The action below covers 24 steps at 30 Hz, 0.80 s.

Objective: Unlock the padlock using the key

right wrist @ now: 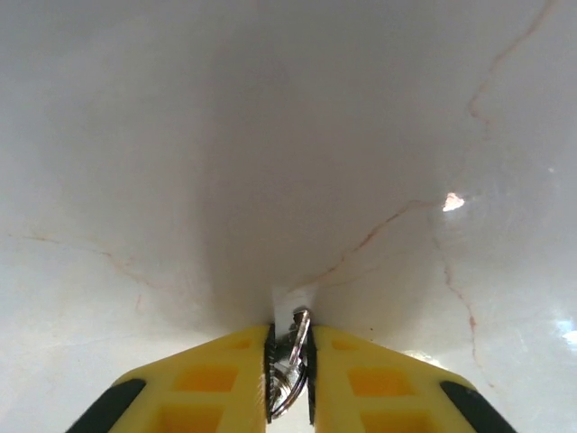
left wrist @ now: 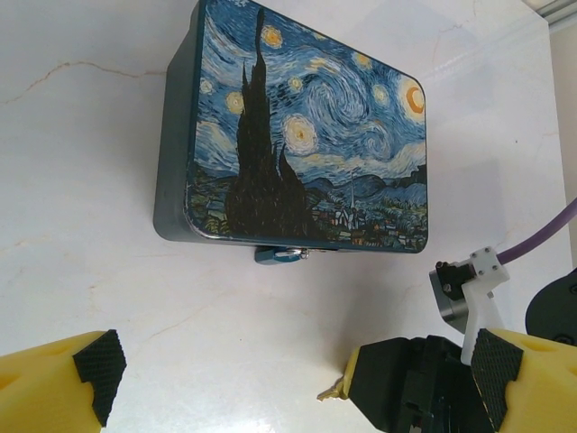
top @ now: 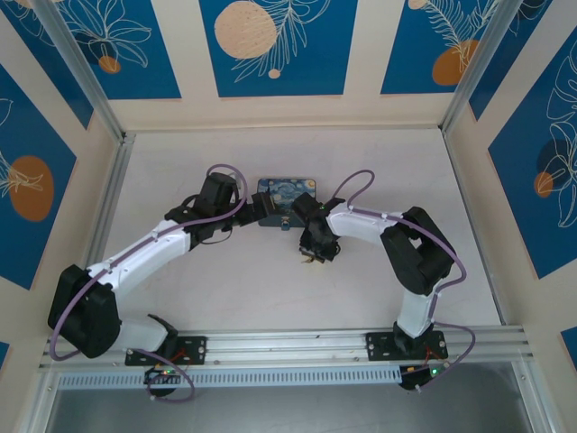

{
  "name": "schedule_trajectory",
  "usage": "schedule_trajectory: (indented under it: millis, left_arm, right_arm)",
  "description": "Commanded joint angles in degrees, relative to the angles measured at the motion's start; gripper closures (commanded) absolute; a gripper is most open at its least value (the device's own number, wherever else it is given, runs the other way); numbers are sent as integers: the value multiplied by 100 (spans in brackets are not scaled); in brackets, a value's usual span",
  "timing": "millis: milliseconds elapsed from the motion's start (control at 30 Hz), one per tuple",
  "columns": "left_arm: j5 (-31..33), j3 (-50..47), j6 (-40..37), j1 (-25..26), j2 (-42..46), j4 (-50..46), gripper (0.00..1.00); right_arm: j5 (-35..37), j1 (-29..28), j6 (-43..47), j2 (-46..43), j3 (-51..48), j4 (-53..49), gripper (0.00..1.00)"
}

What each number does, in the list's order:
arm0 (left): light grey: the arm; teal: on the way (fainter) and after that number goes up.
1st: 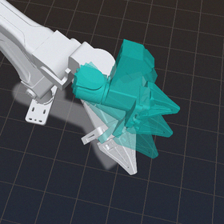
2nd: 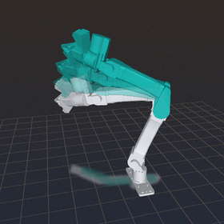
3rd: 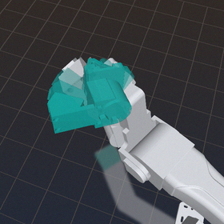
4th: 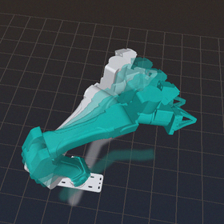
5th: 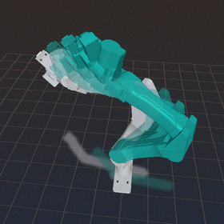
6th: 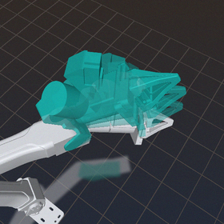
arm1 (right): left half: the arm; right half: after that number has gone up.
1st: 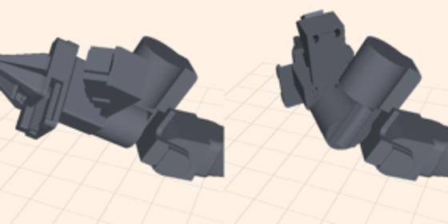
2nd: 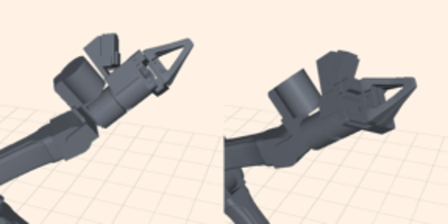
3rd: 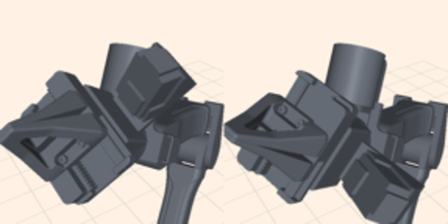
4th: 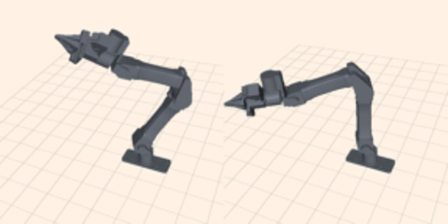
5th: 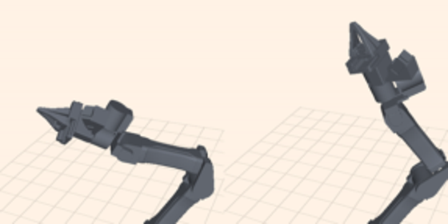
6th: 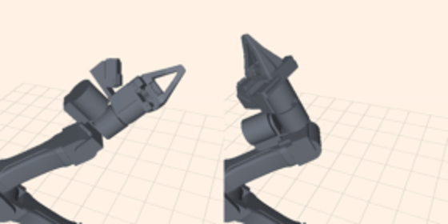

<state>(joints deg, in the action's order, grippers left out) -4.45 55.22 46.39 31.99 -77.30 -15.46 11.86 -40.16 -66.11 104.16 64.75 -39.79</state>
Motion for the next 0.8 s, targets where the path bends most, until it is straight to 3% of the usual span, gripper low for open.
schedule_trajectory:
  millis: [0, 167, 767]
  left_arm:
    - [-118, -57, 79, -66, 127, 50, 0]
    - [-140, -47, 103, -68, 135, 29, 0]
    - [-577, -91, 446, -52, -13, 286, 0]
  right_arm:
    - [-23, -44, 0, 79, -147, 139, 88]
    - [-28, -43, 157, -148, -386, 294, 100]
    - [-388, 314, 392, -1983, -1287, 927, 100]
